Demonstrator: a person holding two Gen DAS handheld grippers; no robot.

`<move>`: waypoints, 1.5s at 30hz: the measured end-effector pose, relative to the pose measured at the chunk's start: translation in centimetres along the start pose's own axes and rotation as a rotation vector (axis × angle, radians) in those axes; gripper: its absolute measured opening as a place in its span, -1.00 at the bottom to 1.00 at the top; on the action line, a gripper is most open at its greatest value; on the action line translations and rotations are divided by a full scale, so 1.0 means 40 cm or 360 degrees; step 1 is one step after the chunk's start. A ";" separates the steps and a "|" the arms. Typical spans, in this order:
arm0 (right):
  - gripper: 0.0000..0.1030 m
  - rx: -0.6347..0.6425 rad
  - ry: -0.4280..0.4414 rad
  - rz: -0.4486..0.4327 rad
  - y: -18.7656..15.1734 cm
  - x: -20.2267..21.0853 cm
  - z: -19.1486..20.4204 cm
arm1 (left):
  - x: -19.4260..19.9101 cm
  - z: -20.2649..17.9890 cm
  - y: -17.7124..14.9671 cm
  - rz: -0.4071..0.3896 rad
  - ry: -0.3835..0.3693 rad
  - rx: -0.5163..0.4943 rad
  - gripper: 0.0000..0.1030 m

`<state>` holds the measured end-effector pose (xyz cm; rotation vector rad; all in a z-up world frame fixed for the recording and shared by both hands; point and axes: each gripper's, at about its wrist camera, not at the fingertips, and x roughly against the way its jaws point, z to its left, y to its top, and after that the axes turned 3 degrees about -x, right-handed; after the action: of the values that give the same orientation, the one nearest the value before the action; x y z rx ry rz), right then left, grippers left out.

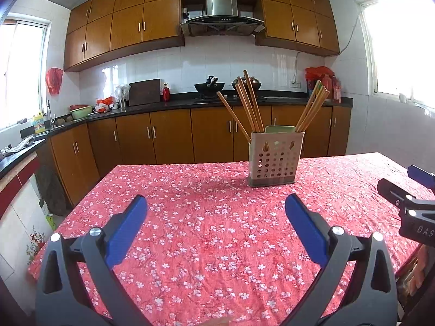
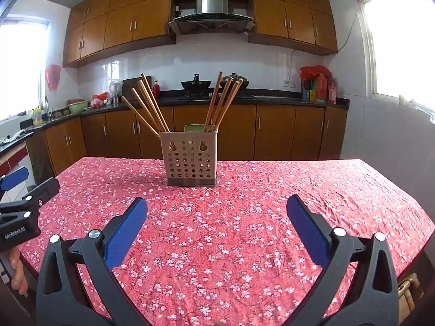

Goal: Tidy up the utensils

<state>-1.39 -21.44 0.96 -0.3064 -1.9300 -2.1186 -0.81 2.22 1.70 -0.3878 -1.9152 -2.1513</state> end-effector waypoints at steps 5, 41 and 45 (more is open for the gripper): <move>0.97 -0.0053 -0.0007 0.0006 -0.014 0.002 -0.008 | -0.002 -0.010 0.001 0.0006 -0.0020 0.0004 0.92; 0.97 -0.0094 -0.0011 0.0020 -0.024 0.005 -0.027 | -0.015 -0.030 -0.010 0.0049 -0.0057 0.0032 0.92; 0.97 -0.0094 -0.0009 0.0019 -0.024 0.006 -0.026 | -0.015 -0.031 -0.010 0.0049 -0.0058 0.0032 0.92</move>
<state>-1.91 -22.41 0.02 -0.3355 -1.8663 -2.1726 -0.42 1.04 0.97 -0.4526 -1.9352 -2.1183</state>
